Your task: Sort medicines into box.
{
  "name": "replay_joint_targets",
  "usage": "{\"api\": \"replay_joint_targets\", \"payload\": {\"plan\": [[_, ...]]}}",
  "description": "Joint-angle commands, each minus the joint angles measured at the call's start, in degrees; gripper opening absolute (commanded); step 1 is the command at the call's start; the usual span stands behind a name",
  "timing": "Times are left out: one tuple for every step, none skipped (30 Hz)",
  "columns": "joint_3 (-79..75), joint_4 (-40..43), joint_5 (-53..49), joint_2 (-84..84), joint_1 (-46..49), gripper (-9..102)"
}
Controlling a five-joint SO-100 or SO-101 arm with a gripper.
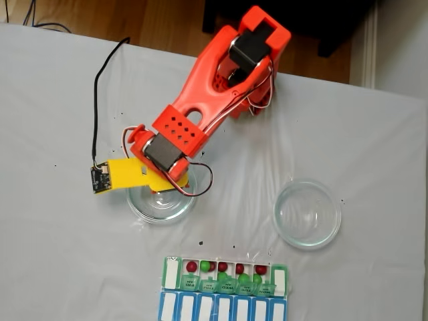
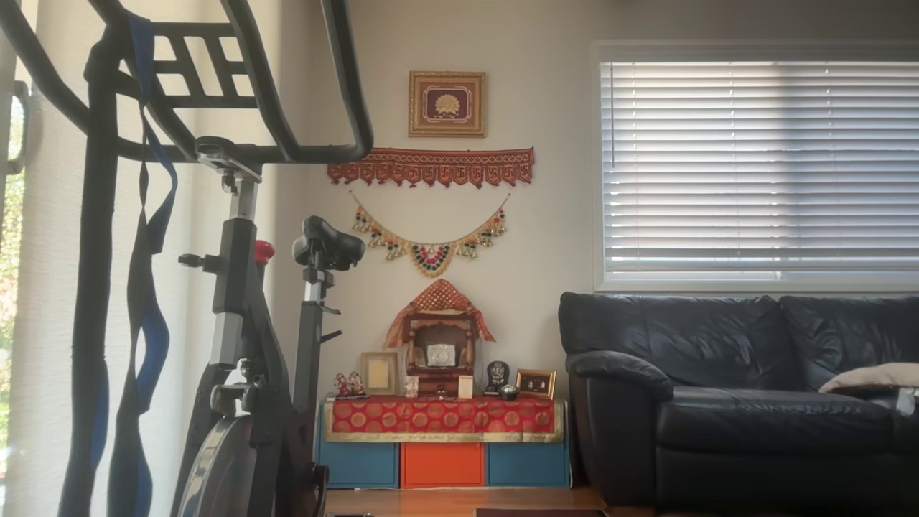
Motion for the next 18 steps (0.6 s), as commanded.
{"api": "replay_joint_targets", "payload": {"plan": [[0.53, -3.69, -0.09, 5.10, -0.79, 5], [0.97, -4.39, -0.09, 5.10, -0.88, 5], [1.32, -4.92, -0.09, 4.92, -0.88, 5], [1.76, -5.19, -0.26, 4.83, -0.79, 5], [2.11, -5.54, -0.26, 4.83, -0.62, 5], [2.55, -5.80, -0.44, 4.83, -0.44, 5], [3.08, -6.15, -0.62, 5.01, -0.44, 5], [3.69, -6.59, -0.62, 5.19, -0.35, 5], [4.13, -6.86, -0.70, 5.36, -0.26, 6], [4.66, -7.21, -0.88, 5.62, -0.18, 7], [5.27, -7.65, -1.23, 6.06, 0.00, 10], [5.62, -7.73, -1.58, 6.33, 0.26, 13], [6.06, -8.00, -1.76, 6.68, 0.62, 14], [6.42, -8.17, -1.76, 6.94, 0.79, 15], [6.50, -8.17, -1.85, 7.03, 1.05, 15], [6.59, -8.17, -2.02, 7.12, 1.14, 16], [6.68, -8.26, -2.29, 7.21, 1.23, 16], [6.68, -8.26, -2.29, 7.21, 1.23, 16]]}}
